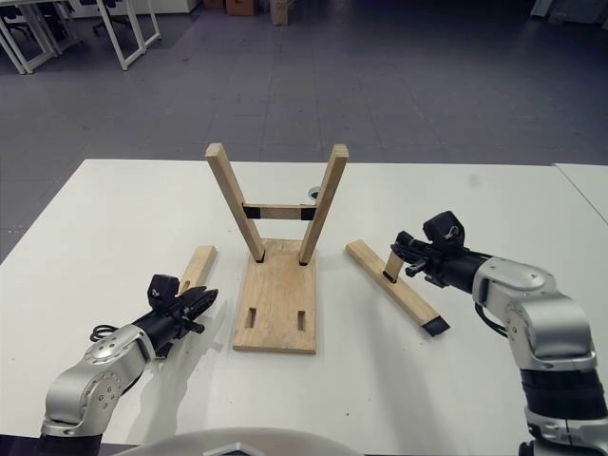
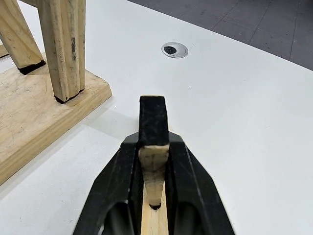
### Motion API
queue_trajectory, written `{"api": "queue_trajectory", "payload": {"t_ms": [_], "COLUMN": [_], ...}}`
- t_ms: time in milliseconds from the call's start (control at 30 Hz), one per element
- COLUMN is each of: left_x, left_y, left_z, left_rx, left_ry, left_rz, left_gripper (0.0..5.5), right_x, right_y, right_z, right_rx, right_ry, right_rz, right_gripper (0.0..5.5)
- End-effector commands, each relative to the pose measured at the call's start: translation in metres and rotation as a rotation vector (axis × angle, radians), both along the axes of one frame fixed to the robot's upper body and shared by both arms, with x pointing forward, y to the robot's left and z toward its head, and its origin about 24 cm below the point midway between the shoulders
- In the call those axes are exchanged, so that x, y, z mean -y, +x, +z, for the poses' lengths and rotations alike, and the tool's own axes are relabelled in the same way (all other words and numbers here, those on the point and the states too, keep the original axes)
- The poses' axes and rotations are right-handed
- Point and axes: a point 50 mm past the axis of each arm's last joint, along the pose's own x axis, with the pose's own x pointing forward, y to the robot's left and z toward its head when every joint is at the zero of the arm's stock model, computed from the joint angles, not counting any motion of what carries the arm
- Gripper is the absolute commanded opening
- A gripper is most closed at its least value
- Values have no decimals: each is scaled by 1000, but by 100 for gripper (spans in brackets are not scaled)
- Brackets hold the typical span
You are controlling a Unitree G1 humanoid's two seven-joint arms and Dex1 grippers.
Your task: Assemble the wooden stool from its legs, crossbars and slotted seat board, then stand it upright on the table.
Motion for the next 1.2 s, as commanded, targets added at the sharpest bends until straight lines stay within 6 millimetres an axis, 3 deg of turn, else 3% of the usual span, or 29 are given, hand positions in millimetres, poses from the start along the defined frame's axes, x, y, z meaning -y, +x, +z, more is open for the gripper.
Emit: {"api": "queue_trajectory", "payload": {"t_ms": [33,333,367,567,667,800,933,1033,1200], "left_x": [1,2,2,-2,-5,-6,-5,-4,-3], "left_y": [2,1,1,1,0,-1,0,0,-1], "left_z": [0,0,0,-1,-1,-2,-1,-2,-3], "left_rx": [-4,-8,-9,-12,-14,-19,-18,-20,-24], "left_ry": [12,6,6,10,13,16,17,17,14], "left_rz": [-9,-11,-11,-3,6,19,19,15,12], "left_gripper": [153,153,153,153,153,153,153,153,153], "right_x": [9,-1,-1,-4,-6,-20,-32,-45,-44], "right_y": [-2,13,14,17,26,43,51,48,46], "right_z": [-20,10,12,28,55,85,66,49,46], "right_rx": [-141,-47,-41,12,100,247,308,361,393], "right_ry": [-44,17,18,18,44,202,222,184,165], "right_rz": [-64,-64,-68,-70,-91,-203,-391,-426,-468], "right_gripper": [40,40,76,174,237,237,237,237,237]}}
